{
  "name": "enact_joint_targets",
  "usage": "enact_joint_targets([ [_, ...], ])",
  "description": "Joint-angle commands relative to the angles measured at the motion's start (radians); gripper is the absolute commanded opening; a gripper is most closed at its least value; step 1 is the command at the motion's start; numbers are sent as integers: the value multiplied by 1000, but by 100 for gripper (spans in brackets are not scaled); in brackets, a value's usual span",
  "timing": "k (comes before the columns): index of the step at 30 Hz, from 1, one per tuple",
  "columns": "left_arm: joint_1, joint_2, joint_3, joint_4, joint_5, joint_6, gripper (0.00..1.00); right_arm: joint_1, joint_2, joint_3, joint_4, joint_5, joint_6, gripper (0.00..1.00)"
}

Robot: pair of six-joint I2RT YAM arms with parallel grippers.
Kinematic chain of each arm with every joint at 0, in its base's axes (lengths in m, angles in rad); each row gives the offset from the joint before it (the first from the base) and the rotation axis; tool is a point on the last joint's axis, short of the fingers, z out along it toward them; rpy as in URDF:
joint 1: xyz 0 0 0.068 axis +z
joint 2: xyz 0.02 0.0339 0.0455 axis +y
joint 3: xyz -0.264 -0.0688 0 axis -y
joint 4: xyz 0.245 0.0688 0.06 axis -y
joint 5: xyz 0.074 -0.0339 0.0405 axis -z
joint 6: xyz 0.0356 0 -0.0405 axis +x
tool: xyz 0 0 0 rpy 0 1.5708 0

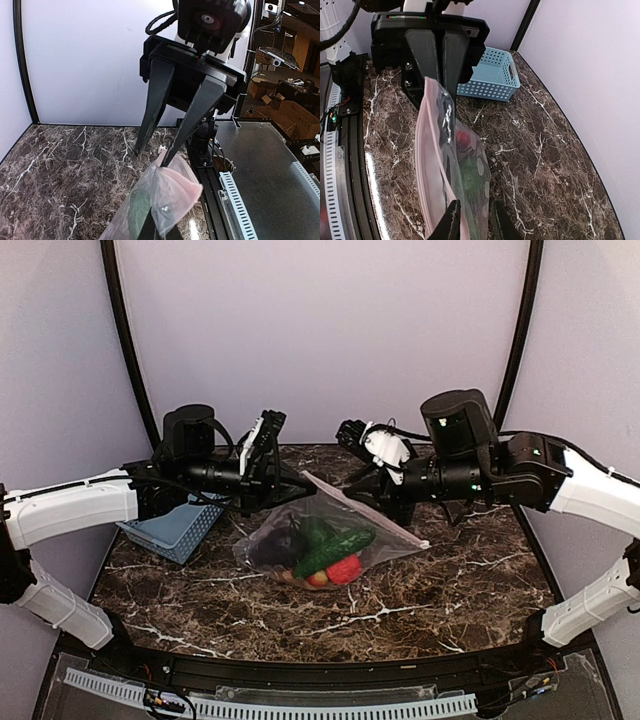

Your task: Open the zip-top bag and remove the fake food

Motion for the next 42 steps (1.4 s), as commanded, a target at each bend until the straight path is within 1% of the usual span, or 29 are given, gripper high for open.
enact_joint_targets([
  [1, 0, -14, 30, 25, 27, -12, 1, 9, -19, -41, -9, 18, -3, 21],
  [5, 2, -10, 32, 25, 26, -16, 1, 9, -50, -68, -16, 12, 4, 25],
  [7, 3, -7, 34, 24, 19, -16, 1, 9, -65, -78, -16, 10, 11, 31],
  [9, 3, -3, 37, 20, 20, -16, 1, 9, -74, -78, -17, 4, 19, 34],
  [12, 3, 5, 42, 20, 21, -17, 1, 9, -80, -72, -15, -14, 27, 37],
  [14, 4, 9, 46, 21, 23, -17, 1, 9, -77, -69, -14, -18, 27, 37],
  [21, 10, -3, 45, 28, 29, -18, 1, 8, -45, -88, -20, 18, 10, 30],
  [29, 16, -6, 28, 59, 48, -34, 1, -4, -41, -90, -25, 39, 14, 8],
  [31, 17, -5, 25, 67, 50, -37, 1, -12, -46, -95, -23, 32, 21, 6],
  [34, 19, 1, 23, 77, 56, -42, 1, -31, -57, -106, -20, 4, 30, 7],
  [35, 19, 1, 23, 79, 58, -43, 1, -36, -60, -110, -19, -10, 34, 11],
  [36, 19, 2, 24, 84, 59, -45, 1, -41, -64, -113, -17, -17, 37, 19],
  [37, 19, 4, 24, 86, 60, -48, 1, -47, -68, -117, -14, -24, 40, 21],
  [39, 20, 7, 26, 90, 60, -50, 1, -55, -74, -118, -11, -42, 39, 7],
  [40, 21, 8, 24, 95, 59, -51, 1, -57, -74, -117, -8, -47, 40, 3],
  [41, 20, 9, 23, 98, 57, -52, 1, -59, -74, -113, -8, -48, 41, 0],
  [42, 19, 10, 21, 106, 53, -53, 1, -60, -73, -108, -6, -48, 43, 0],
])
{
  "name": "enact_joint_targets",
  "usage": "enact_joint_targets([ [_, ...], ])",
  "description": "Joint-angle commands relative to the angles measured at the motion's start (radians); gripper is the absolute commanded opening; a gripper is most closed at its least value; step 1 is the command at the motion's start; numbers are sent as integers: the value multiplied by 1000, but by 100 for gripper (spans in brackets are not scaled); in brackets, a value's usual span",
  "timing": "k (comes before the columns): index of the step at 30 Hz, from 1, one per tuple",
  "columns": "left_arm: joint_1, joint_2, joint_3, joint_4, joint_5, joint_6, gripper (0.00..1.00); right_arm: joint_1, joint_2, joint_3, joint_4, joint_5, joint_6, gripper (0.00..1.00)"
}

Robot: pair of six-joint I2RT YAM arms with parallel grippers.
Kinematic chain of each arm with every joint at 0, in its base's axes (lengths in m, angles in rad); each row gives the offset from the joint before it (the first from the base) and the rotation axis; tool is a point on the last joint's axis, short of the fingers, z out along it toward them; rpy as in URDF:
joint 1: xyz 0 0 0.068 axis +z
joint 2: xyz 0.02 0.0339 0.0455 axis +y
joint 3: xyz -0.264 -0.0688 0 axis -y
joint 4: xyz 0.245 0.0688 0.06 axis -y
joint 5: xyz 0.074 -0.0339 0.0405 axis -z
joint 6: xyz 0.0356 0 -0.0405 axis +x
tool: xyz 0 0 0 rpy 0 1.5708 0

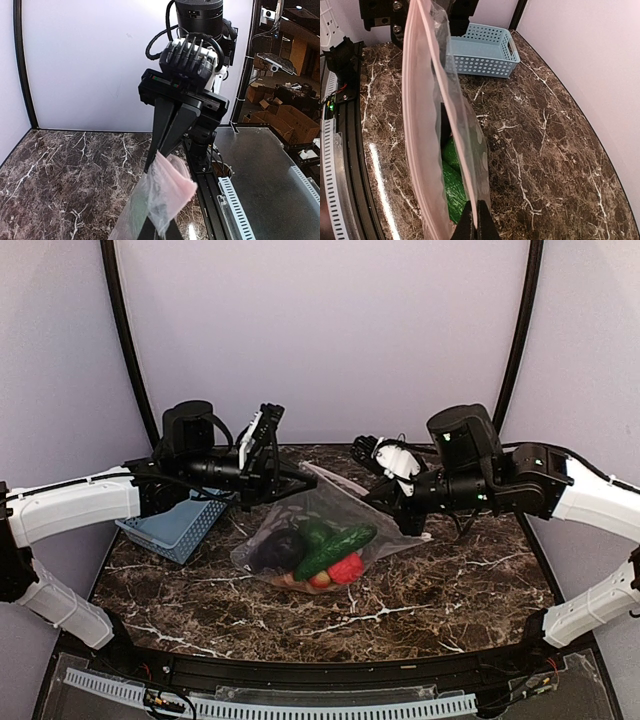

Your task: Open the zip-top bag and remove the fake food

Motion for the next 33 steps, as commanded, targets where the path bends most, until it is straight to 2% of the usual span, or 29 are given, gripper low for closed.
enact_joint_targets([
  [1, 5, -4, 4, 74, 16, -16, 1, -13, -22, 7, 18, -42, 15, 0],
  [5, 4, 21, 5, 92, -51, -18, 1, -26, -41, 29, 13, -39, 48, 0],
  [9, 7, 97, 35, 150, -115, -41, 1, -77, -94, 40, -20, 27, 89, 0],
  [15, 19, 322, 233, 194, -232, -183, 9, -189, -186, 75, -92, 69, 164, 0],
  [20, 47, 471, 338, 336, -186, -390, 41, -217, -189, 109, -154, 118, 197, 0],
  [24, 57, 468, 285, 359, -213, -434, 53, -222, -138, 62, -124, 109, 238, 0],
  [27, 65, 401, 169, 330, -295, -438, 58, -222, -81, 16, -48, 78, 277, 0],
  [33, 71, 240, -88, 283, -444, -475, 61, -221, 72, -38, 118, 57, 353, 0],
])
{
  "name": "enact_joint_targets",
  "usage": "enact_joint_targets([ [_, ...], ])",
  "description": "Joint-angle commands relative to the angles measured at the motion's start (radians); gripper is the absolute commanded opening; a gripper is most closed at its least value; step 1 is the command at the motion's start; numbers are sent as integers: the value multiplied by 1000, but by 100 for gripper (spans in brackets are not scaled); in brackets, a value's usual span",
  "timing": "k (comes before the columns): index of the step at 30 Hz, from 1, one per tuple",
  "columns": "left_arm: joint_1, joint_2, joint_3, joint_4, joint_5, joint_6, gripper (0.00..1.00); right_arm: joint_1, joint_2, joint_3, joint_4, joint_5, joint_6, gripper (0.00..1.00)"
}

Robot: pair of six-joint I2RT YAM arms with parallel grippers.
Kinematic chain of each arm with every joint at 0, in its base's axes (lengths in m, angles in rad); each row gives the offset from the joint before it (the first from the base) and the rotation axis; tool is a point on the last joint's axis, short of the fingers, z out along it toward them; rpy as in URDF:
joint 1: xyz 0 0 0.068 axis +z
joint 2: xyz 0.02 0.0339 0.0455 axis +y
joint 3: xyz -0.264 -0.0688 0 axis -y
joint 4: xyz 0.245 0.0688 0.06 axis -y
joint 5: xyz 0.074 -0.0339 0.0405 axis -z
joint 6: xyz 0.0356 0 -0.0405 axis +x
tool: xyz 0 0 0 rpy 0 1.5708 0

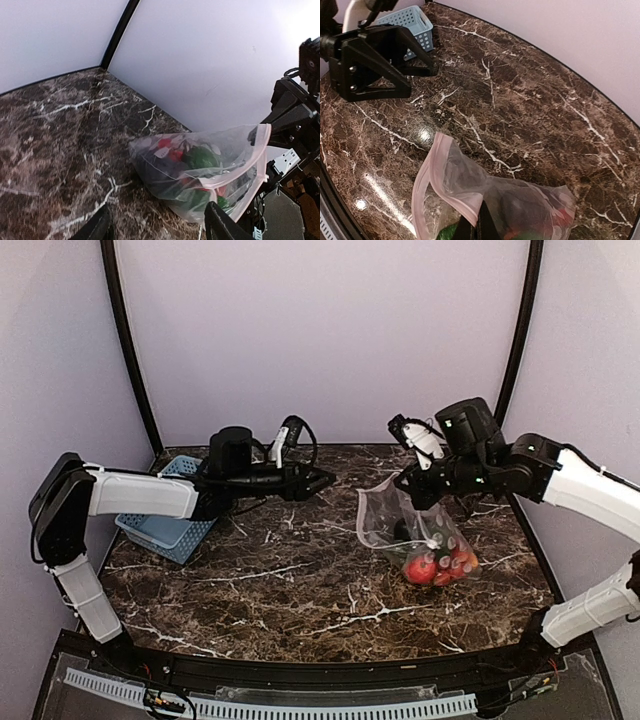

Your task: Open the zip-top bag and remove the fake food

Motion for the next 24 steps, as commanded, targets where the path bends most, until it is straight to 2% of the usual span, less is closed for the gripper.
enact_joint_targets([
  [1, 6, -164, -181, -24, -125, -58, 62, -3, 105, -27, 212, -52, 100, 0],
  [8, -9, -298, -393, -11, -188, -167, 66, 34, 201, -64, 343, -175, 246, 0],
  [11, -59, -325, -430, -16, -220, -176, 74, 62, 230, -76, 375, -181, 293, 0],
  [18, -161, -172, -417, 74, -225, -264, 77, 107, 259, -111, 415, -185, 350, 0],
  [24, -180, -4, -377, 164, -219, -378, 69, 109, 240, -149, 431, -178, 364, 0],
])
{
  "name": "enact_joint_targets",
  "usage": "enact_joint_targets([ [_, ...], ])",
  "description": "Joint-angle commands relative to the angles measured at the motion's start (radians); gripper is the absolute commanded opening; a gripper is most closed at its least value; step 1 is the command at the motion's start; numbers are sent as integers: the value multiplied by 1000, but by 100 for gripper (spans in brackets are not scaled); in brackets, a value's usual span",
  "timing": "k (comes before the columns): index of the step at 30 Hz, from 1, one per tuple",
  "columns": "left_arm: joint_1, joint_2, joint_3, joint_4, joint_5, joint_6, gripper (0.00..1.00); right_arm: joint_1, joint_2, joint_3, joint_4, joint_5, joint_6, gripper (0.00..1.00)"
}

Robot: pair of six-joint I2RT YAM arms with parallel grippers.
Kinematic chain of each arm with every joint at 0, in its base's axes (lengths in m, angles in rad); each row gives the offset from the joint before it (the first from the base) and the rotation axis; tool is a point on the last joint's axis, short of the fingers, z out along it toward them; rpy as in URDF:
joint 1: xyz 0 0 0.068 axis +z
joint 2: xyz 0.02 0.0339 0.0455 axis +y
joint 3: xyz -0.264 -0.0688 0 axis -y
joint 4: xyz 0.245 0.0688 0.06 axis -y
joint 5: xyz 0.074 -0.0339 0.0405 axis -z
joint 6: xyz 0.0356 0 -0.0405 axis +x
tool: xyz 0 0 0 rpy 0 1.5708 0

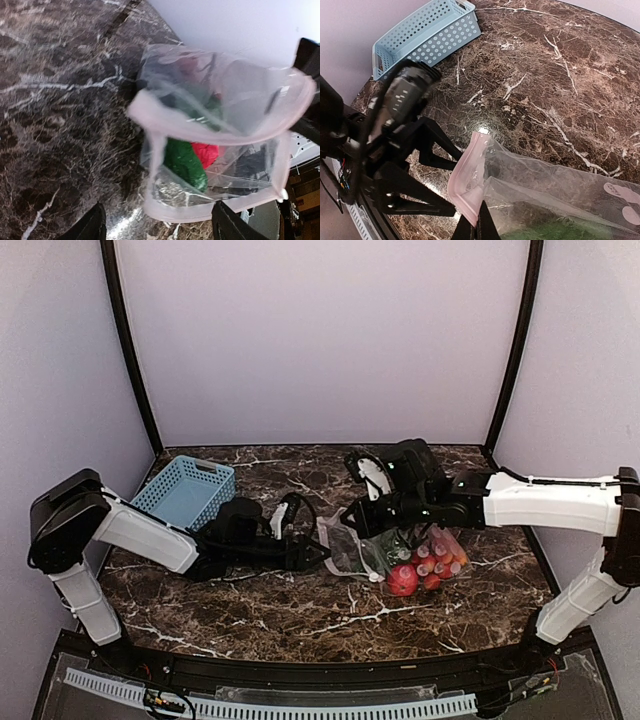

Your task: Open the zip-top bag and remove the fake food

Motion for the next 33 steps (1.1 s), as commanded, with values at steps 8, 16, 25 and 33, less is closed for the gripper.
enact_joint_targets([
  [8, -20, 199, 62, 245, 74, -175, 36, 4, -17, -41, 55, 16, 17, 0],
  [16, -3, 124, 47, -3, 17, -73, 1, -19, -33, -89, 79, -10, 23, 0],
  [25, 2, 19, 70, -453, -285, 162, 4, -24, -20, -172, 144, -71, 62, 0],
  [33, -27, -189, -93, -164, -272, 377, 44, -19, -5, -174, 200, -122, 92, 0],
])
